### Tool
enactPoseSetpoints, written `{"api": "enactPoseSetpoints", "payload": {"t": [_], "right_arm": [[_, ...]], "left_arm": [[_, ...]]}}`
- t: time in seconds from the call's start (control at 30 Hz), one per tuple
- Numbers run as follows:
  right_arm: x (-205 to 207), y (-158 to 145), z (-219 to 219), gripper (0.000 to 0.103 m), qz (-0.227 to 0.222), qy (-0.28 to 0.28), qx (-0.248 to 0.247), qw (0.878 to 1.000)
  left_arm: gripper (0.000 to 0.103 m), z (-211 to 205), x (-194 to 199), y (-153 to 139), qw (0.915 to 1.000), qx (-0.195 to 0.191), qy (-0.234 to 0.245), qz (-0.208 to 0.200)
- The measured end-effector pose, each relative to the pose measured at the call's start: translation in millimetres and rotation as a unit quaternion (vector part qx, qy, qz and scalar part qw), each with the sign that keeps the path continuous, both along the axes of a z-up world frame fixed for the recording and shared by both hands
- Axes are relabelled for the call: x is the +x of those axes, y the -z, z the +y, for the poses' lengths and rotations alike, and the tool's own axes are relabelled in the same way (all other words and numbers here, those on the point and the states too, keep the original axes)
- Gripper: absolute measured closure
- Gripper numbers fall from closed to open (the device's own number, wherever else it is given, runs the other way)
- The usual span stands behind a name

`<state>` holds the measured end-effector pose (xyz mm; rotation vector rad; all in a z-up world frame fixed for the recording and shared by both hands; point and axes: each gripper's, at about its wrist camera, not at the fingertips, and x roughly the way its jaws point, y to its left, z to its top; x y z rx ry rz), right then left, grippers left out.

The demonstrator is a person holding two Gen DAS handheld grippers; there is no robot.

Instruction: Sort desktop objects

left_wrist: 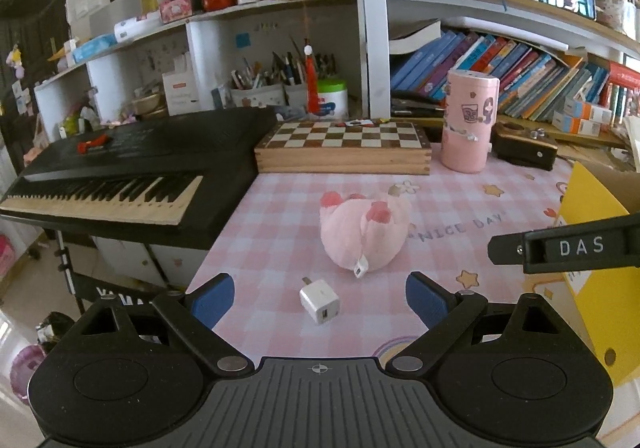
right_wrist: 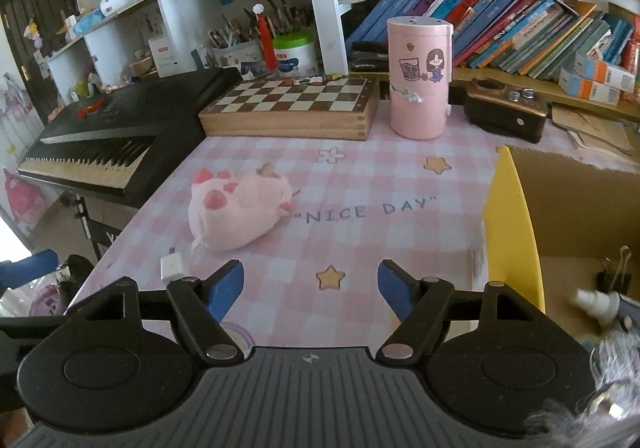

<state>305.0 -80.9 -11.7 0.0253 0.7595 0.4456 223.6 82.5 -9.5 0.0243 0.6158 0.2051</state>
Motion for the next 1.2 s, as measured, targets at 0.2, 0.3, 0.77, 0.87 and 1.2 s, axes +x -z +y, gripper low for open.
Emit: {"api": "enactPoseSetpoints", "payload": {"t": [0.2,0.3,0.77,0.87,1.2], "right_arm": [[23,-1,2,0.029,0.002,-0.011,0.008,1.0],[32,-1,4,0.029,0.003,-0.019,0.006,1.0],[58,11,32,0.025,0.022,-0.069,-0.008,0.997],[61,12,39,0.025,0.019,-0.083,-0.015,0.996],[75,21,66,0.016,0.025,-0.131,-0.026,0.991]], "left_arm": [[0.008,-3,22,6,1.0,-0.007,0.002,-0.004],[0.009,-4,31,10,1.0,-0.005,0.006,-0.003],[0.039,13,71,54,0.9965,-0.014,-0.026,0.078],[0.049,16,77,59,0.9956,-0.019,-0.034,0.085],[0.074,25,77,71,0.9917,-0.056,-0.051,0.104]]}}
